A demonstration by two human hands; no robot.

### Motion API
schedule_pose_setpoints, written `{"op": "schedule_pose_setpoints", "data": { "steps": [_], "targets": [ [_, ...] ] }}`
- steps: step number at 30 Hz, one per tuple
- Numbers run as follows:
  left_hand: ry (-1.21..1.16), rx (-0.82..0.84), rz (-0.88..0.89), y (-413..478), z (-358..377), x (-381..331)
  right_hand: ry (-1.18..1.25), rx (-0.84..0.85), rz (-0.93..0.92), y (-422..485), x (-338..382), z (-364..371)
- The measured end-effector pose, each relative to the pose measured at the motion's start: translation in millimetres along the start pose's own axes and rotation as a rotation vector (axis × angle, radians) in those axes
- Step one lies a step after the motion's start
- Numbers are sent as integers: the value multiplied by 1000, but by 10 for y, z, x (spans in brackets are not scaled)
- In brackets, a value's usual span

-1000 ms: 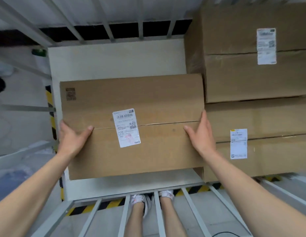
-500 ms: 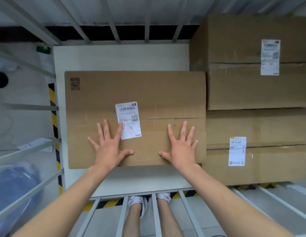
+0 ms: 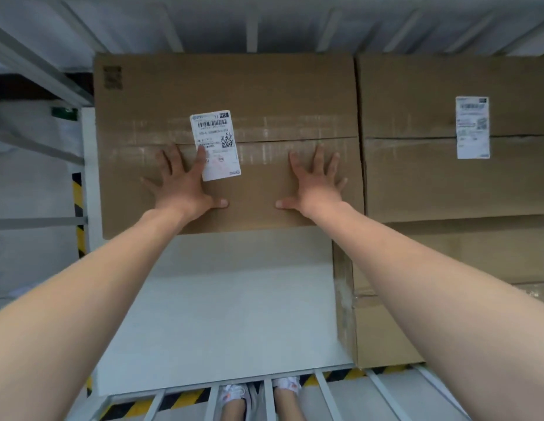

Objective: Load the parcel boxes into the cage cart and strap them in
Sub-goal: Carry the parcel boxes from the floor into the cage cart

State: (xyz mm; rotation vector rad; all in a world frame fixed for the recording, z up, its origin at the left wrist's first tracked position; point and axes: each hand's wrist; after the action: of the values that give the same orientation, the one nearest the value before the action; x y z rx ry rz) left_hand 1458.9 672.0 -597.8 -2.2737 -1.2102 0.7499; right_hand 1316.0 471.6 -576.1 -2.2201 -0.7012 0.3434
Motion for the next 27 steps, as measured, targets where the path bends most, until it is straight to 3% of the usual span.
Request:
{"op": "schedule_pose_setpoints", "data": {
  "steps": [7,14,20,27],
  "targets": [
    [51,26,20,-205,-169,-114,22,-33,-32,-220,-87,-75],
    [63,78,145,-1041,-541,-845,-114,-161,-14,-1150,-445,-357],
    [181,131,194,-2284,-1191,-1497,20,-111,95,-2440,-848,-930],
    [290,100,373,-3950,-1785,-2253,69,-185,135,-4217,-1562,-1341]
  ]
}}
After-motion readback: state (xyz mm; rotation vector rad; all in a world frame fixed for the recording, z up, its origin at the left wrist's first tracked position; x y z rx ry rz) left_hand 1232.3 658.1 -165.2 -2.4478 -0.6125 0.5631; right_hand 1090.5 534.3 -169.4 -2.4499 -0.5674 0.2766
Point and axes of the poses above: each hand's wrist, its own y-axis towards the middle knuckle, its own z-axis out of the palm, x = y × z, and after that the axes turned 8 degrees about z, right-handed
